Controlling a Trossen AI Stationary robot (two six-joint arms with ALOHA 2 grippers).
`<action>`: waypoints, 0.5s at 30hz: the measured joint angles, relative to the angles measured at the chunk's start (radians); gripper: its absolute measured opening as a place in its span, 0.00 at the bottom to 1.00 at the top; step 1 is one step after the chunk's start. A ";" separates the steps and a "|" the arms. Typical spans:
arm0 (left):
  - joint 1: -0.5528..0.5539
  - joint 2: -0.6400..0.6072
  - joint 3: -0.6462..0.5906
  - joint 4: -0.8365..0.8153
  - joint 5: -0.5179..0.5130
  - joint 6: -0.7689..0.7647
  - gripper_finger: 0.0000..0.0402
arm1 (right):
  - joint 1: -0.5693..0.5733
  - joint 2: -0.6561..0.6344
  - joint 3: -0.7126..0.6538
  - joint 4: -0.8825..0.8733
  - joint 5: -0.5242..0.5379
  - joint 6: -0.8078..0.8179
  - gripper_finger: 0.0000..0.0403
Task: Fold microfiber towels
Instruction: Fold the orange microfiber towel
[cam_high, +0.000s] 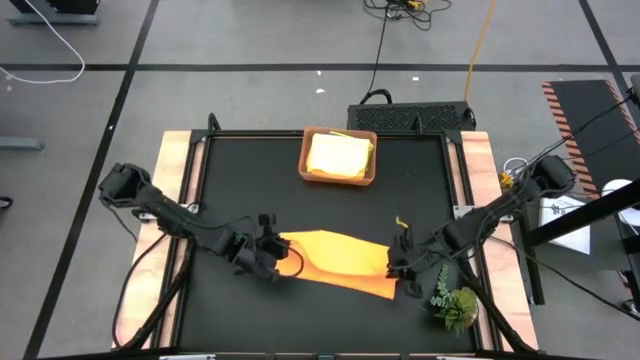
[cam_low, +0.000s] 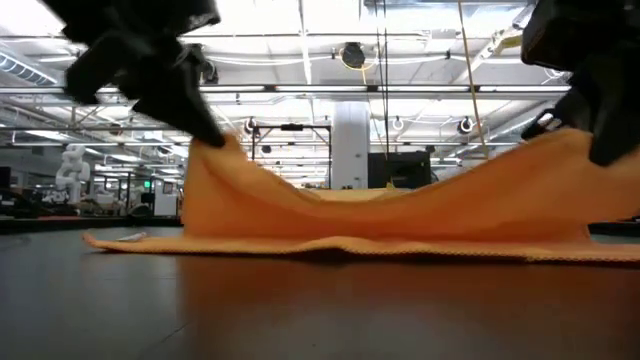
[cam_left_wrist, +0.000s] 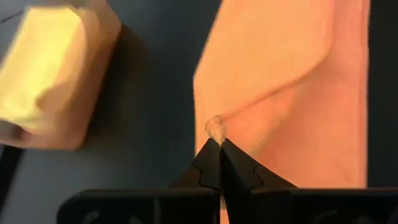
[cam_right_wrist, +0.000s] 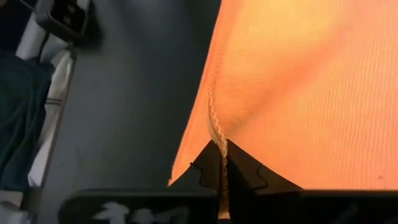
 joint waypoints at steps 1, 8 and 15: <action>-0.009 0.000 -0.017 0.002 -0.002 -0.015 0.00 | 0.005 0.010 0.000 0.001 0.000 0.003 0.00; -0.030 0.000 -0.110 0.065 -0.002 -0.072 0.00 | 0.010 0.100 0.000 0.110 -0.056 0.024 0.00; -0.027 0.000 -0.117 0.073 0.087 -0.081 0.01 | 0.010 0.158 0.000 0.125 -0.091 0.035 0.00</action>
